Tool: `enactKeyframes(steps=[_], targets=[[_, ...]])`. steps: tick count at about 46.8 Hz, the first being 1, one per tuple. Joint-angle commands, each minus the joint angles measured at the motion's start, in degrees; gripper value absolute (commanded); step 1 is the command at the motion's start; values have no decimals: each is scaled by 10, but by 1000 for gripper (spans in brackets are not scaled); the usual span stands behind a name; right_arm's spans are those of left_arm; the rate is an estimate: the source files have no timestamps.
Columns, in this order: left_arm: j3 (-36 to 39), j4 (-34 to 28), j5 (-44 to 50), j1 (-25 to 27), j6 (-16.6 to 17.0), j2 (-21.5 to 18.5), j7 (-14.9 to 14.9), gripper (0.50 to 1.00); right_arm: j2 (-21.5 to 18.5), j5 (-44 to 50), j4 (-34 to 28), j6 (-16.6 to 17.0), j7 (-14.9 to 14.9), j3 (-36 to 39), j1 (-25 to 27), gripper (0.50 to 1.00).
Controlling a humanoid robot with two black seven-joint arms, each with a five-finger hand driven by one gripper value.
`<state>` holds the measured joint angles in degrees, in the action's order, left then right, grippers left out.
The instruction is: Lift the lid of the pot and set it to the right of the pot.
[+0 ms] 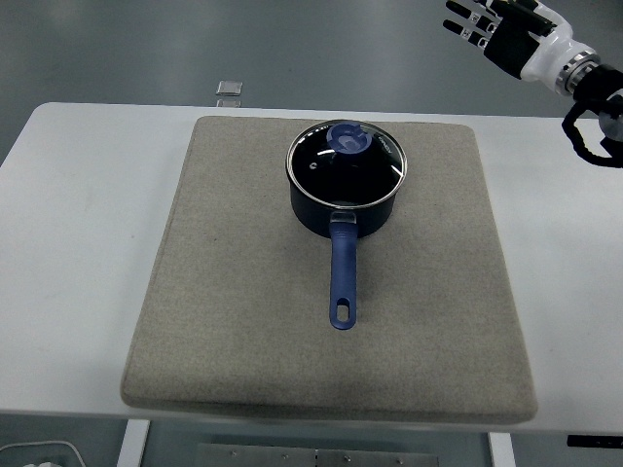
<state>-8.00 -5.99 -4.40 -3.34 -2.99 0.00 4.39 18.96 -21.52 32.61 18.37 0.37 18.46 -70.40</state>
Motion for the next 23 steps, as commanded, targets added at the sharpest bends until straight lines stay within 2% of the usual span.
enactKeyframes(steps=[1,23], targets=[[0,-1,0,0,0,0,-3,1000,-1,0,1,0,0,0,1,913],[1,1,0,5,0,0,-4,1000,-2,3,1,-5,0,-1,2,913]])
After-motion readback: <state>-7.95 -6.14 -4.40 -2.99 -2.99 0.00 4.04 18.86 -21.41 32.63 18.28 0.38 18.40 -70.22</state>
